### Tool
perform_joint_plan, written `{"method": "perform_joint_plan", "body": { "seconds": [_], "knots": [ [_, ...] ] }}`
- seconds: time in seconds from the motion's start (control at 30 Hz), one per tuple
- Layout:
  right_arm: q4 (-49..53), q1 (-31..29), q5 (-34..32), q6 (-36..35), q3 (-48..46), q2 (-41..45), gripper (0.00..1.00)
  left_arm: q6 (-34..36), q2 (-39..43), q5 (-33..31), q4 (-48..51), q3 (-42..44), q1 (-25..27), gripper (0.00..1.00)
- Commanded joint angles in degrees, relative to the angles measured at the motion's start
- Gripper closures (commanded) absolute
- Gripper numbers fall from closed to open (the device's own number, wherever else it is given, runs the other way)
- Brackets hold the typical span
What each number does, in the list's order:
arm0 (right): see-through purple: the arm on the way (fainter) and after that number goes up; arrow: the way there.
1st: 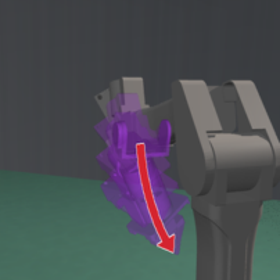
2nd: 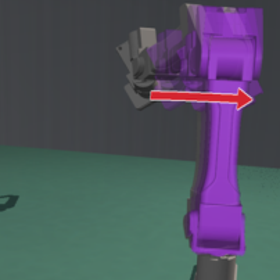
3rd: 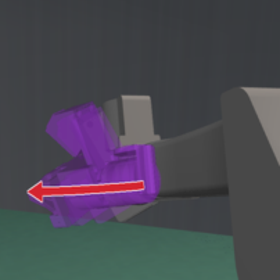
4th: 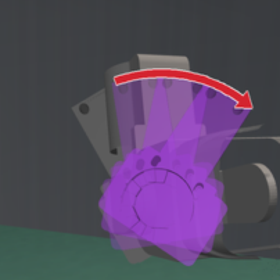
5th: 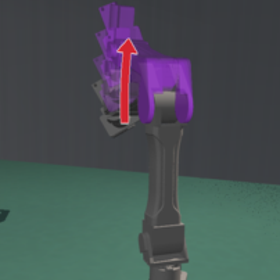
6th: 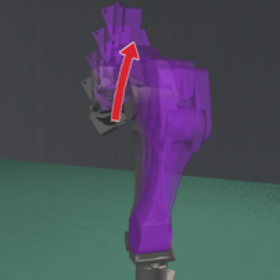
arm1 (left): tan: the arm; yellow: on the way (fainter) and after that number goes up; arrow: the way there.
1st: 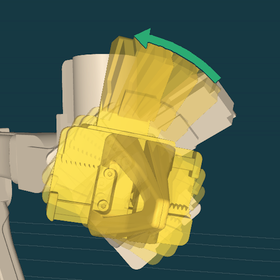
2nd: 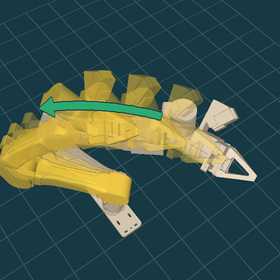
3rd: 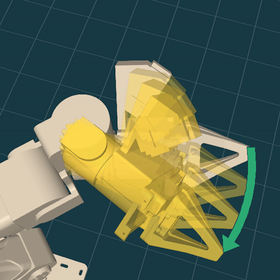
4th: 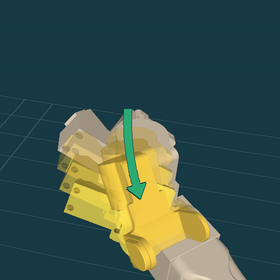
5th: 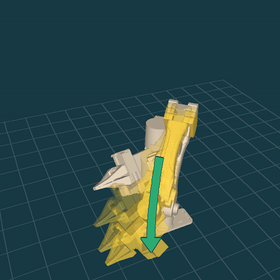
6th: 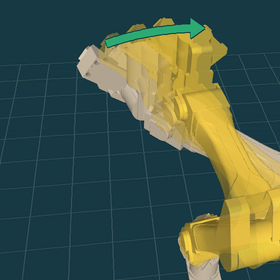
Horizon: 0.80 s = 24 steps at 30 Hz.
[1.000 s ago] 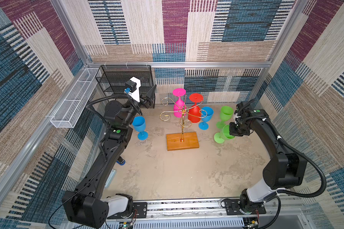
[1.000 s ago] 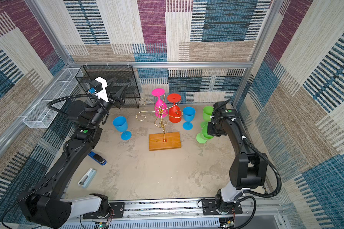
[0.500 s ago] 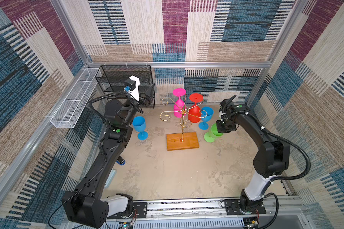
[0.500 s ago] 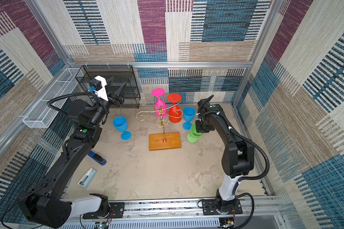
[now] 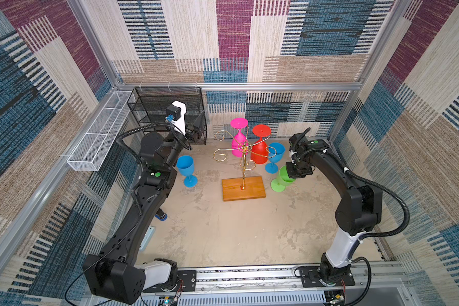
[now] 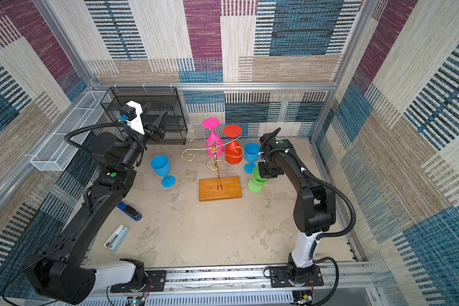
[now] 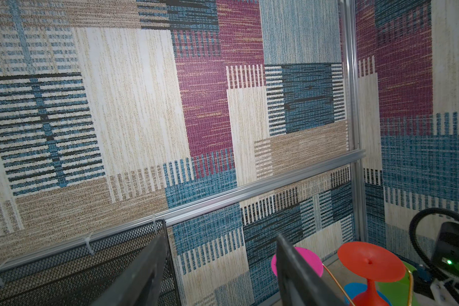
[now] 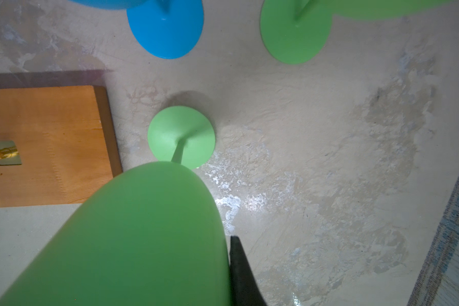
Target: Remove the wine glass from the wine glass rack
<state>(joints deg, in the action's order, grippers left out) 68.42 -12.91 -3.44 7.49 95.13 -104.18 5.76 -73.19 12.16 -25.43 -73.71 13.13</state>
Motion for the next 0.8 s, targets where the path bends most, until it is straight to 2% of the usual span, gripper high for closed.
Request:
{"method": "perform_joint_plan", "body": {
  "seconds": [0.0,0.13,0.33,0.5,0.6,0.77],
  "knots": [
    [-1.2,-0.1,2.4,-0.2,2.1,0.9,0.77,0.7,-0.1,-1.7,-0.2,-0.6,0.0,0.32],
    [-2.2,-0.1,4.4,-0.3,4.3,1.8,0.66,0.1,-0.3,-2.2,0.5,-0.9,-0.1,0.32],
    [-4.7,0.0,6.7,-0.3,6.4,5.8,0.53,-3.3,-1.8,-0.7,12.0,-7.4,-1.2,0.32],
    [-11.8,0.2,10.6,0.8,5.0,14.3,0.33,-7.5,-6.9,7.5,27.2,-18.8,-2.5,0.34],
    [-18.8,0.5,14.1,1.8,1.3,20.1,0.16,-8.6,-11.1,14.2,35.4,-25.7,-3.0,0.36],
    [-31.5,1.0,16.3,3.6,-7.3,29.1,0.02,-10.3,-18.9,23.2,47.2,-37.2,-3.1,0.41]
  ]
}}
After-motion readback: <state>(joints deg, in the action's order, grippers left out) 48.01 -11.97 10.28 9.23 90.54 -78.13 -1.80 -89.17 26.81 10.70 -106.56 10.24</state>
